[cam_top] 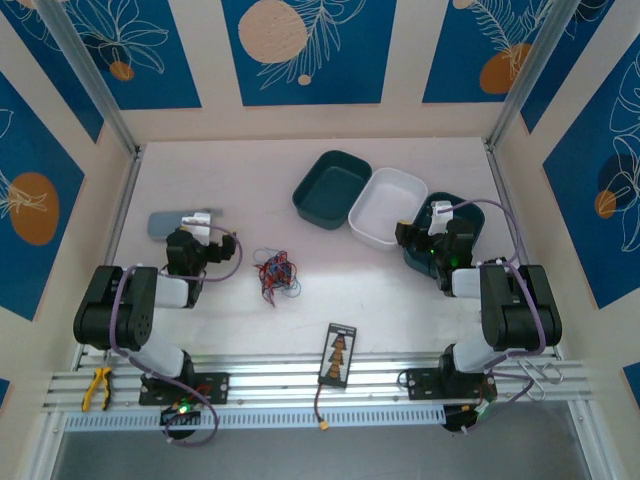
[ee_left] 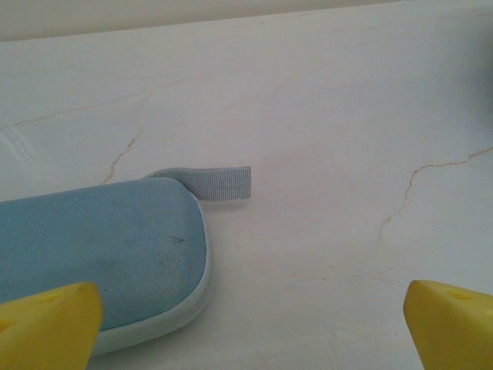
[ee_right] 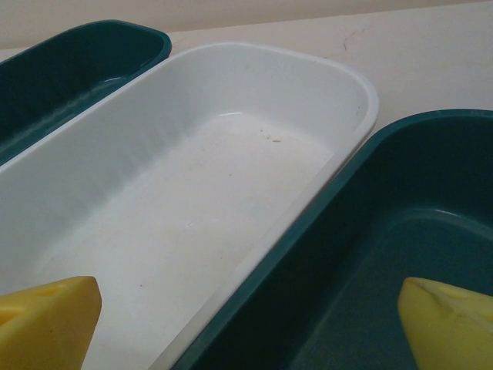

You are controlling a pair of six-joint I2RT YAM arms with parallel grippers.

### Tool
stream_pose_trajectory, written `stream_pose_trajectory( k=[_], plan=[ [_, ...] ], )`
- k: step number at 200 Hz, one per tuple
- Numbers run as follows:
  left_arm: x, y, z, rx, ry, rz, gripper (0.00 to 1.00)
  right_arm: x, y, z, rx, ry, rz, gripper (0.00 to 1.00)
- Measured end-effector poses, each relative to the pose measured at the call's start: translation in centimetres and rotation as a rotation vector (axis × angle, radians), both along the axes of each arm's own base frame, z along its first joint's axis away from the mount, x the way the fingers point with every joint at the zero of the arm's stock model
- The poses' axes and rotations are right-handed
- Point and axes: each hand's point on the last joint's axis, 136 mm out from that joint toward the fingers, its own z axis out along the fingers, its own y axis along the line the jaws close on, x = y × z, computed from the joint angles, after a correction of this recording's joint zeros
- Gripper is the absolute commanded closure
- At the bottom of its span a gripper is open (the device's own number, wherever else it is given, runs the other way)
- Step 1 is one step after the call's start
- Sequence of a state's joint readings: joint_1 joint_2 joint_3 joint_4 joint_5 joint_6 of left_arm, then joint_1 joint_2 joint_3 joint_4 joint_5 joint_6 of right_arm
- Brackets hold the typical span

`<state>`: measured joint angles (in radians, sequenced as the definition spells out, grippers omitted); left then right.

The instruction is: Untangle the cables

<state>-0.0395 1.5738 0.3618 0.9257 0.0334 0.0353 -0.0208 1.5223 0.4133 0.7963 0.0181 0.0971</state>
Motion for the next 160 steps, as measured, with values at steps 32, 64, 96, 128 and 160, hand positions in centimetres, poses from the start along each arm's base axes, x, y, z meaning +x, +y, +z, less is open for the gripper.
stream_pose_trajectory(
  k=[32,64,96,128,160],
  plan=[
    [0.00,0.00,0.00,0.000,0.000,0.000,0.00,0.00,0.00,-0.01,0.000,0.000,0.000,0.01],
    [0.00,0.00,0.00,0.000,0.000,0.000,0.00,0.00,0.01,-0.01,0.000,0.000,0.000,0.01],
    [0.00,0.00,0.00,0.000,0.000,0.000,0.00,0.00,0.00,-0.01,0.000,0.000,0.000,0.01],
    [0.00,0.00,0.00,0.000,0.000,0.000,0.01,0.00,0.01,-0.01,0.000,0.000,0.000,0.01],
    [-0.22,0.03,0.84,0.000,-0.007,0.001,0.01,0.00,0.00,-0.01,0.000,0.000,0.000,0.01]
  ],
)
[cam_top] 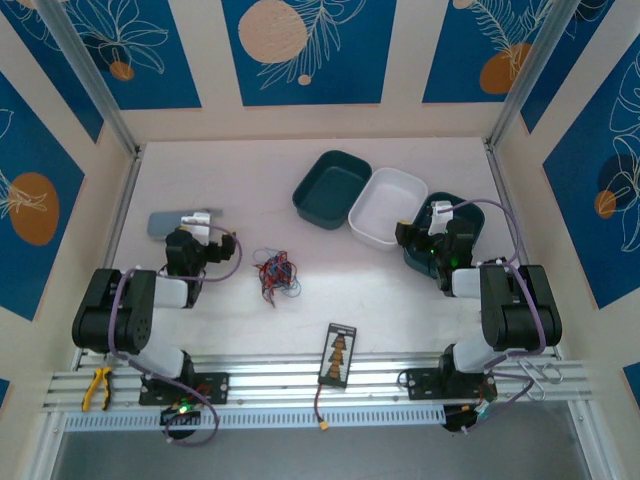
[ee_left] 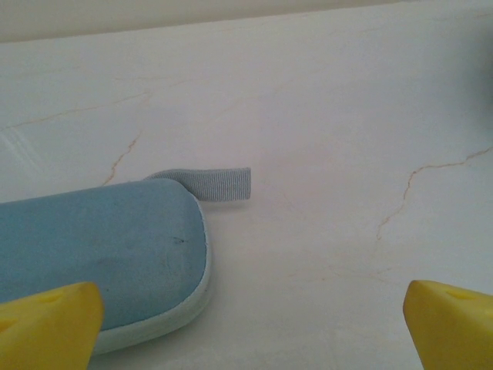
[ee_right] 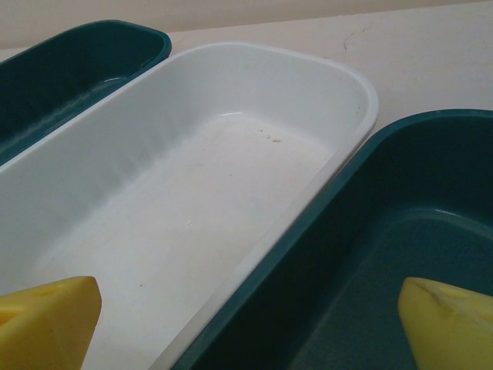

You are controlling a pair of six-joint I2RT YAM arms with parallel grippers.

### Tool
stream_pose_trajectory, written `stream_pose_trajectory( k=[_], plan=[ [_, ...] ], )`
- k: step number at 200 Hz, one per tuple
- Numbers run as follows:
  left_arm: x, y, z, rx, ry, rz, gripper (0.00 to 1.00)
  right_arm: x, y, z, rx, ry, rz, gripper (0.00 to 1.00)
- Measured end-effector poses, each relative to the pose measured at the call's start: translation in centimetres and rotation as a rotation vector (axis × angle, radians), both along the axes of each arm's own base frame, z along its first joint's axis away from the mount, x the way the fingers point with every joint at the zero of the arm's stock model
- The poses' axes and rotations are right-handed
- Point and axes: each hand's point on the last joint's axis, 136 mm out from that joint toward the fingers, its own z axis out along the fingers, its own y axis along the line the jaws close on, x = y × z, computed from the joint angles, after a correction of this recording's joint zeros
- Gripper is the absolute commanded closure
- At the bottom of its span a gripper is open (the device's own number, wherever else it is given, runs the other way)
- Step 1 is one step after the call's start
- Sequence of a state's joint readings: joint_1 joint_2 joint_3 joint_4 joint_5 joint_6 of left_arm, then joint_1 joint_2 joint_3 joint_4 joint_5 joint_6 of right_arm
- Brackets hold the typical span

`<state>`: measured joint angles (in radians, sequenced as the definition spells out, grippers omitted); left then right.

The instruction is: Untangle the cables

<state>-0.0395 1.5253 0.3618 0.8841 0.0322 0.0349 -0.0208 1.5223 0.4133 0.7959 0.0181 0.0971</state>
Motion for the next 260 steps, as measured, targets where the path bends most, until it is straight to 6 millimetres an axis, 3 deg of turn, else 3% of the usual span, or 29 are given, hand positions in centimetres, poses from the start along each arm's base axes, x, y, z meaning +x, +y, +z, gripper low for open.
stream_pose_trajectory(
  k=[56,101,136,184,221,260],
  plan=[
    [-0.3,-0.1,7.9,-0.039,-0.127,0.012,0.00,0.0,0.0,0.0,0.000,0.000,0.000,0.01],
    [-0.8,-2.3,9.9,-0.138,-0.085,0.005,0.00,0.0,0.0,0.0,0.000,0.000,0.000,0.01],
    [-1.6,-5.6,9.6,-0.167,0.000,-0.038,0.00,0.0,0.0,0.0,0.000,0.000,0.000,0.01],
    [-3.7,-11.1,6.3,-0.110,0.125,-0.130,0.00,0.0,0.0,0.0,0.000,0.000,0.000,0.01],
    [-3.9,-12.8,3.4,-0.076,0.214,-0.146,0.00,0.0,0.0,0.0,0.000,0.000,0.000,0.01],
    [-3.6,-14.0,3.1,-0.067,0.230,-0.165,0.00,0.0,0.0,0.0,0.000,0.000,0.000,0.01]
  ],
)
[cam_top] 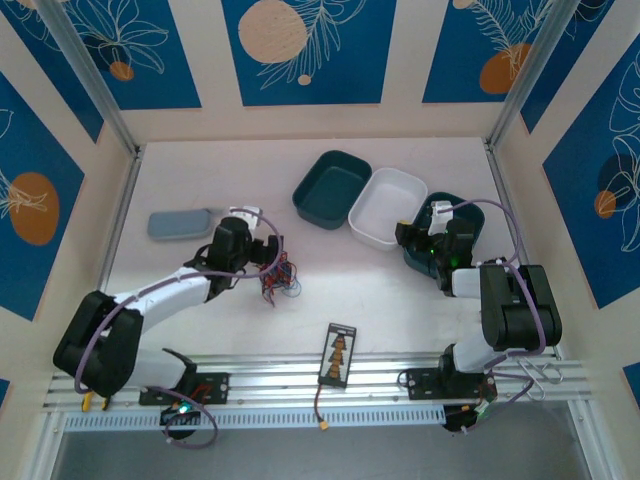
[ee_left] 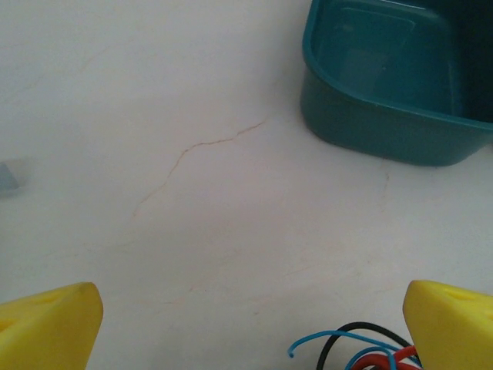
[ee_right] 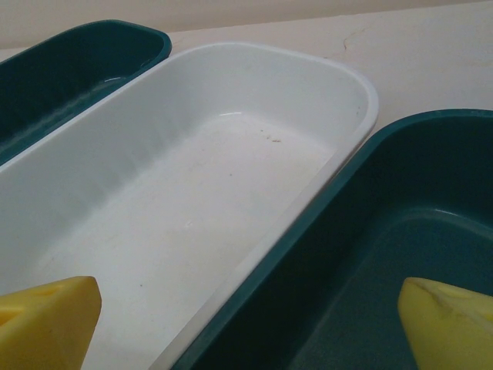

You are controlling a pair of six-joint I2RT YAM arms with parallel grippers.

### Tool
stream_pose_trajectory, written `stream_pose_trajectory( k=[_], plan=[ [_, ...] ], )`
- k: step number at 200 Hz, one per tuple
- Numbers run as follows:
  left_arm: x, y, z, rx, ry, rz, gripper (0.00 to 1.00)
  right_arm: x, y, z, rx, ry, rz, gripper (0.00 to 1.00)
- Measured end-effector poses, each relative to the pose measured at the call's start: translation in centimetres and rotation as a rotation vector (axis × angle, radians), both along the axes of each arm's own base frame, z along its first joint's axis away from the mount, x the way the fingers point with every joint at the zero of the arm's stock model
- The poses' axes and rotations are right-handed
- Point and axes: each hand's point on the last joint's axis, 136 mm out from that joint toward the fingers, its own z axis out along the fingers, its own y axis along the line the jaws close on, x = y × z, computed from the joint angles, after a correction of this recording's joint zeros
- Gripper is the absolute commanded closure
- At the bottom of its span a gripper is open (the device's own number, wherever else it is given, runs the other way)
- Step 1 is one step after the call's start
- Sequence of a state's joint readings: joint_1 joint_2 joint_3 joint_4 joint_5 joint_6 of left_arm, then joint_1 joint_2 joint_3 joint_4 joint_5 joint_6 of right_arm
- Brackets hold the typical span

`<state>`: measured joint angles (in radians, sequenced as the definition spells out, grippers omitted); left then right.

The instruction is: Untangle the cables

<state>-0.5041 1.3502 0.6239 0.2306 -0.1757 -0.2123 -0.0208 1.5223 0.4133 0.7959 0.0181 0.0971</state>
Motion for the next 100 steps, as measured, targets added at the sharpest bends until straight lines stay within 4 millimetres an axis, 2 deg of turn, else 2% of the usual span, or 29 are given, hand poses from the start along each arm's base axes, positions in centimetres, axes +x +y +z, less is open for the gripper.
stream_pose_trajectory(
  k=[31,70,100],
  plan=[
    [0.2,-1.0,0.0,0.002,0.002,-0.020,0.00,0.0,0.0,0.0,0.000,0.000,0.000,0.01],
    [0.0,-1.6,-0.9,0.018,0.029,-0.034,0.00,0.0,0.0,0.0,0.000,0.000,0.000,0.01],
    [0.0,-2.1,-0.6,0.020,0.026,-0.046,0.00,0.0,0.0,0.0,0.000,0.000,0.000,0.01]
  ],
)
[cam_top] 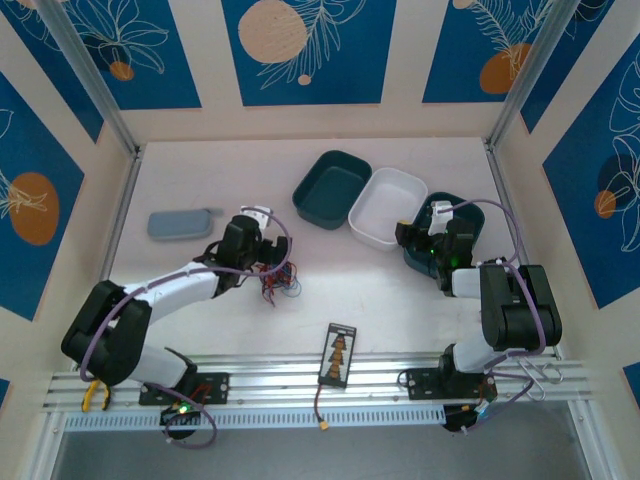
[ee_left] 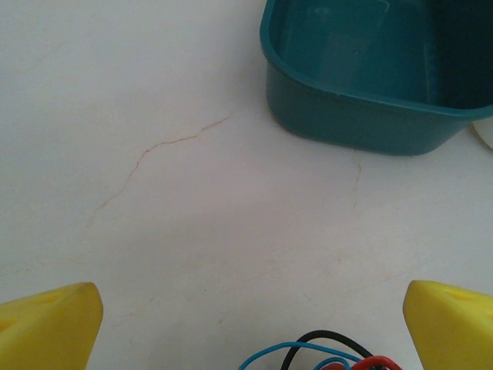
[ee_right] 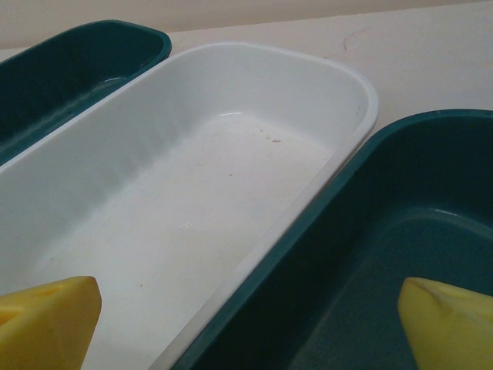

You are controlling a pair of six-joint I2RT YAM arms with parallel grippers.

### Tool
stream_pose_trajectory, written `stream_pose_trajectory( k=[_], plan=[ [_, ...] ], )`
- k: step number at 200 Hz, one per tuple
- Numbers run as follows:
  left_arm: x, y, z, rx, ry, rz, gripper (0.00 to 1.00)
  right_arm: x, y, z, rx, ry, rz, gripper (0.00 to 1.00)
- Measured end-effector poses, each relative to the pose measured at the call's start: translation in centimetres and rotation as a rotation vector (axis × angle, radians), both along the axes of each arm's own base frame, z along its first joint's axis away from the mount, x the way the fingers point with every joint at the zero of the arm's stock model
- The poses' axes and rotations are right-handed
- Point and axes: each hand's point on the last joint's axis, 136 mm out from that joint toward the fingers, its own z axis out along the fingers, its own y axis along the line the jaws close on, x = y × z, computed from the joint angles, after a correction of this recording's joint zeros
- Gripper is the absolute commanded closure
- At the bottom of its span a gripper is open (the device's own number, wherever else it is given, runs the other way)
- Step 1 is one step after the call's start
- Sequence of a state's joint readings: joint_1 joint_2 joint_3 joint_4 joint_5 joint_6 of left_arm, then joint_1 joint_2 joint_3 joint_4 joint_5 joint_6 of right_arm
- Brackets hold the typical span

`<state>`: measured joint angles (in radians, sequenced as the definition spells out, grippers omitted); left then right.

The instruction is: Untangle the cables

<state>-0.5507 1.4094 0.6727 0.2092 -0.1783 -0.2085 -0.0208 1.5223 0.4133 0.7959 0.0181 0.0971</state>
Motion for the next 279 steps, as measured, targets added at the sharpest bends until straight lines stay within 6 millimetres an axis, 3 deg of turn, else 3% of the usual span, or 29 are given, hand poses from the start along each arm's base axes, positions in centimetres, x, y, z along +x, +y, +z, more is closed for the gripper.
stream_pose_trajectory(
  k=[53,99,178,214,229,242,279],
  plan=[
    [-0.3,-0.6,0.0,0.042,0.019,-0.027,0.00,0.0,0.0,0.0,0.000,0.000,0.000,0.01],
    [-0.8,-1.4,-1.6,0.105,0.063,-0.075,0.00,0.0,0.0,0.0,0.000,0.000,0.000,0.01],
    [-1.1,-1.5,-1.9,0.112,0.072,-0.086,0.00,0.0,0.0,0.0,0.000,-0.001,0.000,0.01],
    [-1.4,-1.4,-2.9,0.113,0.100,-0.075,0.01,0.0,0.0,0.0,0.000,0.001,0.000,0.01],
    [-1.4,-1.3,-3.6,0.116,0.121,-0.067,0.10,0.0,0.0,0.0,0.000,0.002,0.000,0.01],
    [-1.5,-1.1,-4.2,0.124,0.142,-0.057,0.24,0.0,0.0,-0.1,0.000,0.003,0.000,0.01],
    [-1.9,-0.9,-4.8,0.141,0.170,-0.052,0.77,0.0,0.0,-0.1,0.000,0.003,0.000,0.01]
  ],
)
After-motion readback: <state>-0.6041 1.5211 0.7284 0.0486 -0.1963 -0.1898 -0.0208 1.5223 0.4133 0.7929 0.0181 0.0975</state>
